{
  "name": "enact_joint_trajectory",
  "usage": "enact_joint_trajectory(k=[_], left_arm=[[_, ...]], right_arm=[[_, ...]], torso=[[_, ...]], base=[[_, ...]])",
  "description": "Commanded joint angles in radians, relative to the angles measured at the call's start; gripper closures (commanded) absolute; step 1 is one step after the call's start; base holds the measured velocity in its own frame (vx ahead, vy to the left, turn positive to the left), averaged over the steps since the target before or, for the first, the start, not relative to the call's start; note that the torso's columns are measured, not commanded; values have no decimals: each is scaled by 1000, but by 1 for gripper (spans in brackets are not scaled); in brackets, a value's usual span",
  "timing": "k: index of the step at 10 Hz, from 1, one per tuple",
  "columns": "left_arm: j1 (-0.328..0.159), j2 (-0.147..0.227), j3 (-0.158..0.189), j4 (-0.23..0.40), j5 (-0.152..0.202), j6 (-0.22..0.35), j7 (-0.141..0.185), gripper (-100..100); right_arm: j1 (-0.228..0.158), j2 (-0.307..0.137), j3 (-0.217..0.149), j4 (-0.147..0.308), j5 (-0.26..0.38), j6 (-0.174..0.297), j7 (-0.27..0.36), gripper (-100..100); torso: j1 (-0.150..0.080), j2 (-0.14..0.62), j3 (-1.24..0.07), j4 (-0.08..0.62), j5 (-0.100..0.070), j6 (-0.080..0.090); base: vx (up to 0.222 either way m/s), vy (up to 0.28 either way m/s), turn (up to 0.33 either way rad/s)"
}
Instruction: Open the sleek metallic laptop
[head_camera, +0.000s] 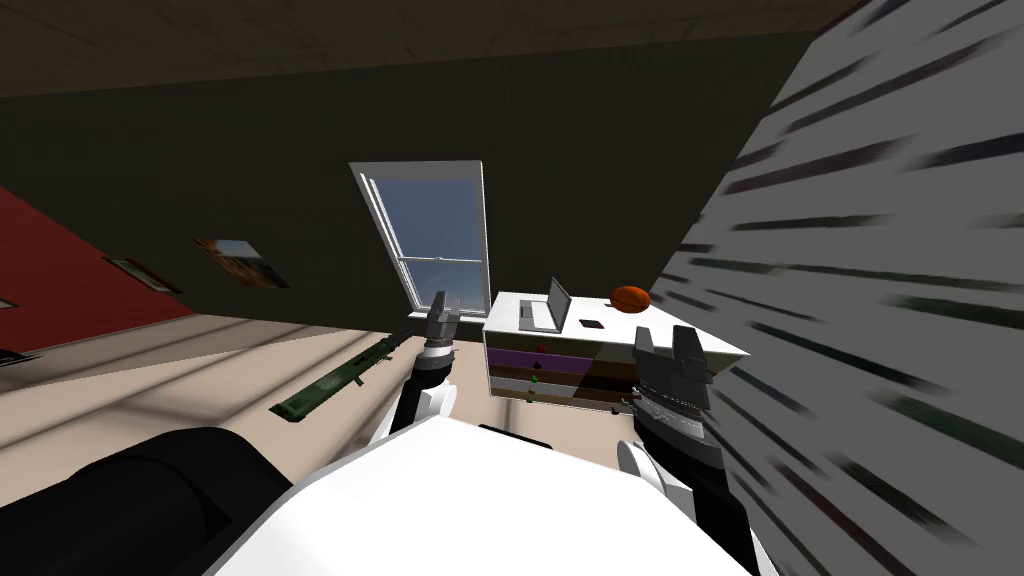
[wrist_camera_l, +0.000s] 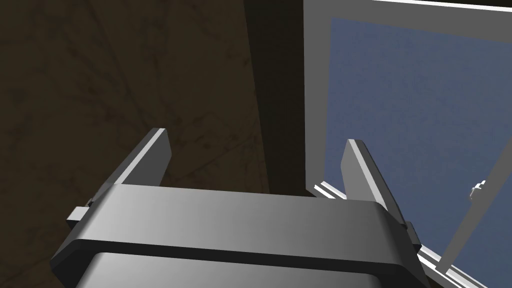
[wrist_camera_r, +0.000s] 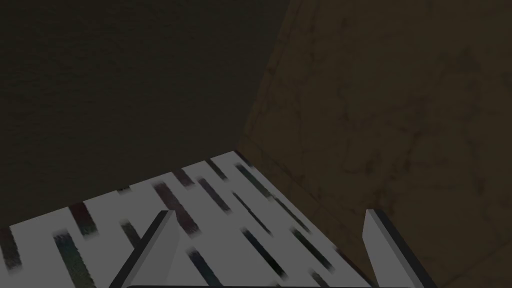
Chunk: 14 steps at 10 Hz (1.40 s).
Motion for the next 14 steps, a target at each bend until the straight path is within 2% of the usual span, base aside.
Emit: enact_joint_trajectory(k=[1, 9, 10, 11, 14], left_arm=[[0, 0, 0, 0, 0, 0, 0, 0], [0, 0, 0, 0, 0, 0, 0, 0], [0, 0, 0, 0, 0, 0, 0, 0], [0, 0, 0, 0, 0, 0, 0, 0], [0, 0, 0, 0, 0, 0, 0, 0]], right_arm=[[0, 0, 0, 0, 0, 0, 0, 0], [0, 0, 0, 0, 0, 0, 0, 0], [4, -39, -9, 2, 9, 5, 3, -100], [8, -68, -18, 4, 19, 9, 6, -100], [28, -159, -62, 12, 66, 31, 20, -100]], torso=[[0, 40, -82, 41, 0, 0], [0, 618, -1234, 617, 0, 0], [0, 691, -1382, 691, 0, 0], [0, 725, -1451, 724, 0, 0], [1, 737, -1476, 737, 0, 0]], base=[[0, 0, 0], [0, 0, 0], [11, 9, 7], [13, 17, 9], [23, 32, 6]])
